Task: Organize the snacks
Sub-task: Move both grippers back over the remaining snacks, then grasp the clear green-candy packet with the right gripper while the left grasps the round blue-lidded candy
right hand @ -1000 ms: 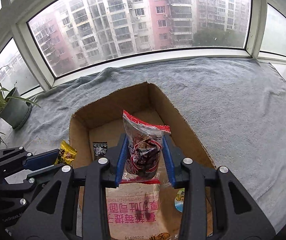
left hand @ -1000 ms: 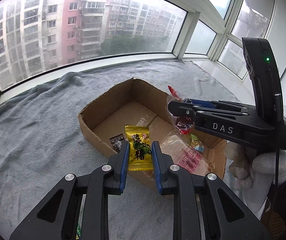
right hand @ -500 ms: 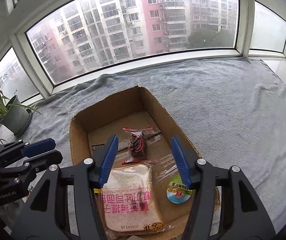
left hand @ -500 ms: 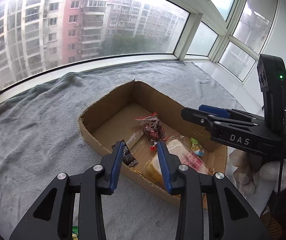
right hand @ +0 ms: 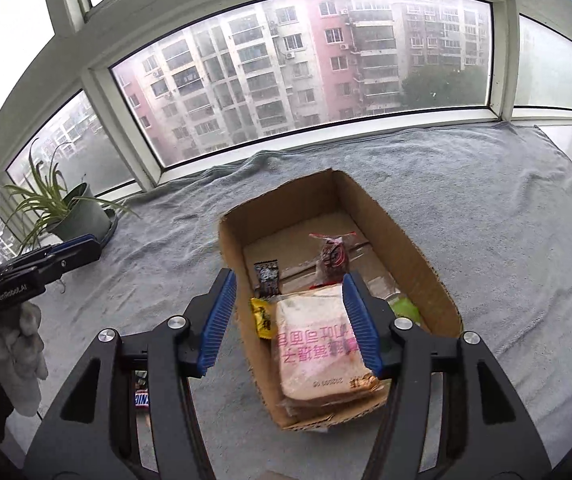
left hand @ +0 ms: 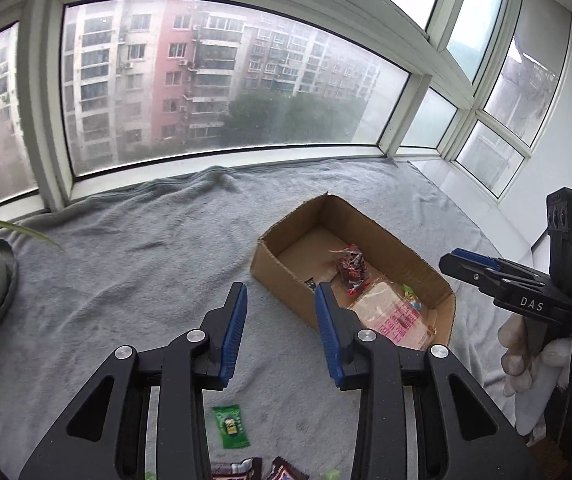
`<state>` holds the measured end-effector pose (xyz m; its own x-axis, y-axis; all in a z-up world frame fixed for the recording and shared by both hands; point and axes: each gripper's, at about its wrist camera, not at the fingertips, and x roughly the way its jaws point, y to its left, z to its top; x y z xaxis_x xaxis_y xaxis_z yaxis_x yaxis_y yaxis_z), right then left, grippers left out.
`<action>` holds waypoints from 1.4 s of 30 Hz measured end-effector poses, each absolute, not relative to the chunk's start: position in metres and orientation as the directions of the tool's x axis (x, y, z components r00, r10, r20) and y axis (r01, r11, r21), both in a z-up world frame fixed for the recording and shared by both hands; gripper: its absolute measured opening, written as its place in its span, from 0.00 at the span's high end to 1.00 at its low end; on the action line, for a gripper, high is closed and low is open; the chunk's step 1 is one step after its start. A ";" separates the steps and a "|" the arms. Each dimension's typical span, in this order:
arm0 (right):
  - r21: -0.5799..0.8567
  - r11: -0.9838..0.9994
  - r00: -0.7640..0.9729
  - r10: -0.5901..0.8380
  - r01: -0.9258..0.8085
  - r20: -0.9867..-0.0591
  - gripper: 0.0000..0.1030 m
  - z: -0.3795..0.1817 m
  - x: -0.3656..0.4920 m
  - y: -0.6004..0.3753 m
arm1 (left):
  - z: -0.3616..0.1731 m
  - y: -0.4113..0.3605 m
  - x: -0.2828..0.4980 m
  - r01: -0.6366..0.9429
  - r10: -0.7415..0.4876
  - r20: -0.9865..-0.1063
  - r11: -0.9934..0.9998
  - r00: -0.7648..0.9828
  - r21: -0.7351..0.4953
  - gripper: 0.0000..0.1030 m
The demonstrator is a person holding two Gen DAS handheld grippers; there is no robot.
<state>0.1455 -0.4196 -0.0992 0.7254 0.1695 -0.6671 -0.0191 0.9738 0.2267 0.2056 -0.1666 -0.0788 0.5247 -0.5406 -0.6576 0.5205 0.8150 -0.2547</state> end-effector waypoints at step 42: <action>0.213 0.956 0.428 0.283 -0.204 -0.858 0.60 -0.225 0.079 -0.272 | -0.201 -0.076 0.122 0.425 -0.397 -0.808 0.882 0.435 -0.204 0.56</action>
